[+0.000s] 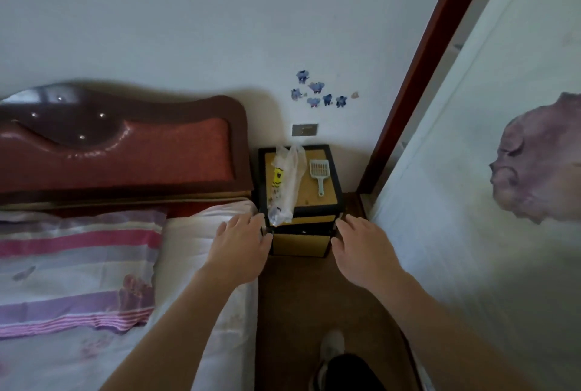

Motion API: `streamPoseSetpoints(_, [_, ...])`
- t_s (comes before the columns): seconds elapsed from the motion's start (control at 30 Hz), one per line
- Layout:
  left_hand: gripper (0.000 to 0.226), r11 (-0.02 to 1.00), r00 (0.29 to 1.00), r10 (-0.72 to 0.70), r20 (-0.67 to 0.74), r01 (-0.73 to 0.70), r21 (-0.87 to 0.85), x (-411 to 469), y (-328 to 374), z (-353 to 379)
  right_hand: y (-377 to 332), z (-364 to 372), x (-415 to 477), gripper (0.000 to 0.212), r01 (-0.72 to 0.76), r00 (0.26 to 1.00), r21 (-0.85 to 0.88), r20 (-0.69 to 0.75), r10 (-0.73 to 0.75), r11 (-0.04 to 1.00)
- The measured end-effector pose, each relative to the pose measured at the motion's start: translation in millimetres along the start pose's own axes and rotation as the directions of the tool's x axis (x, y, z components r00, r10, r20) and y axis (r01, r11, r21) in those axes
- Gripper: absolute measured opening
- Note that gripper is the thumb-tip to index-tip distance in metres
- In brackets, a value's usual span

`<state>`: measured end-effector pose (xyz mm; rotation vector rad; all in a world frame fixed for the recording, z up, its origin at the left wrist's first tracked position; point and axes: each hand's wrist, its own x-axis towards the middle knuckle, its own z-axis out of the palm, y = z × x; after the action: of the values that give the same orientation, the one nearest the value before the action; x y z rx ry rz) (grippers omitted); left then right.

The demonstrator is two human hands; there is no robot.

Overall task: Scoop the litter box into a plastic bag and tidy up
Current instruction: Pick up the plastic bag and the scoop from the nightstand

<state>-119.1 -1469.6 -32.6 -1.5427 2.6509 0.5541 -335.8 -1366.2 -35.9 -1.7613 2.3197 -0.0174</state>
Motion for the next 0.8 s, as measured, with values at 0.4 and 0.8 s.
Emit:
streamPoseSetpoints(0.4, [0.040, 0.991, 0.990, -0.135, 0.047, 0.134, 0.026, 254.6, 21.8, 18.8, 105.8, -3.1, 249.3, 0.038, 0.083, 0.996, 0.055, -0.013, -0.083, 0.995])
streamPoseSetpoints(0.8, [0.041, 0.957, 0.932, -0.230, 0.279, 0.269, -0.111, 412.5, -23.5, 100.7, 140.4, 79.7, 400.4, 0.046, -0.089, 0.933, 0.137, 0.359, 0.035, 0.987])
